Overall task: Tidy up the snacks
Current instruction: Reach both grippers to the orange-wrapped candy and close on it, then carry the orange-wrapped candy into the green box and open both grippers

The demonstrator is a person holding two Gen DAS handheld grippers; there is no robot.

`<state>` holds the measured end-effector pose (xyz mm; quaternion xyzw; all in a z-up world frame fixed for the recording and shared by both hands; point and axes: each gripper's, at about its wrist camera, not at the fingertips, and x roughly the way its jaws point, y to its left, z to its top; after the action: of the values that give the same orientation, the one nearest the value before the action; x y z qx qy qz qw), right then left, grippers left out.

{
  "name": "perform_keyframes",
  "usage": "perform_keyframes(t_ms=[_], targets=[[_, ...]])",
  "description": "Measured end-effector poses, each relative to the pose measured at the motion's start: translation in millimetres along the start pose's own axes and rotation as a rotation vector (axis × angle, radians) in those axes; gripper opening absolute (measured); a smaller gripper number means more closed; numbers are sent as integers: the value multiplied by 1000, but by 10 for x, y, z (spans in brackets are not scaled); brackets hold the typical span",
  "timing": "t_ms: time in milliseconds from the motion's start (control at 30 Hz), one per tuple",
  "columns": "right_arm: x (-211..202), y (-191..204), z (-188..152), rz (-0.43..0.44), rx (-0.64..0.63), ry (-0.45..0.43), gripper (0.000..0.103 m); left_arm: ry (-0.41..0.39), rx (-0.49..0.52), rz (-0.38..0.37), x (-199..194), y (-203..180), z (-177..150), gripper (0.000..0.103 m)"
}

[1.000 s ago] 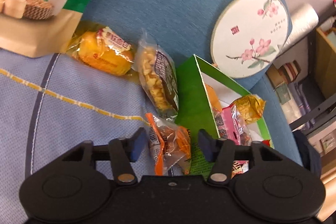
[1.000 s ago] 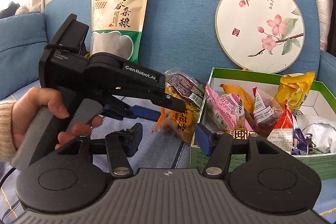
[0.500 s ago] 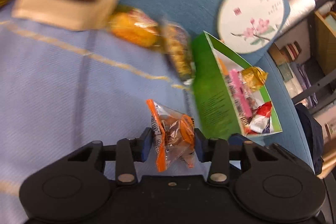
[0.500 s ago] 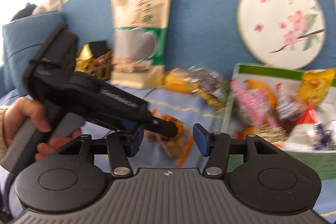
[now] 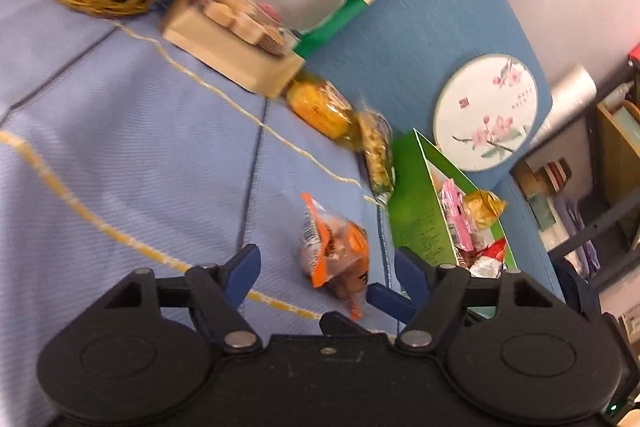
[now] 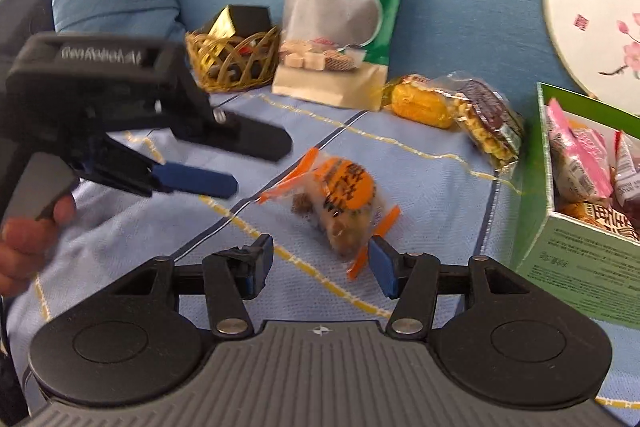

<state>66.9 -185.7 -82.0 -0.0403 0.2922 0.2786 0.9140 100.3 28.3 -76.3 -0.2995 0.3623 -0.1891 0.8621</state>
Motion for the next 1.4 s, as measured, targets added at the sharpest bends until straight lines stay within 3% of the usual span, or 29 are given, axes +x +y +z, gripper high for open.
perform_keyframes(t_ms=[267,333,433,467,533,567,600,700,933,1133,1400], targets=[[67,-128,34,-22,48,-19,89,15,-33,-73,184,14,152,103],[112,-107,38,-15,43,-9,88,17,-4,-59,241,-26,162,97],[183,-78,51,-7,32,3,87,45,38,-35,350,-59,153,71],[210,-71,56,-16,33,9,84,56,46,-25,377,-58,144,58],[220,-89,58,-38,42,11,60,51,50,-17,376,-45,125,57],[212,-119,67,-41,52,10,56,55,43,-22,365,-42,122,48],[196,-148,74,-34,65,9,50,58,47,-21,354,-57,120,46],[111,-154,109,-36,64,-5,47,40,78,-21,276,-187,133,45],[-325,-280,230,-110,83,-160,46,1,185,-89,228,-765,268,45],[-697,-655,278,-226,193,-274,47,-1,316,-172,559,-1432,327,45],[-1062,-1231,226,-402,352,-375,48,70,446,-288,1199,-2157,296,45]])
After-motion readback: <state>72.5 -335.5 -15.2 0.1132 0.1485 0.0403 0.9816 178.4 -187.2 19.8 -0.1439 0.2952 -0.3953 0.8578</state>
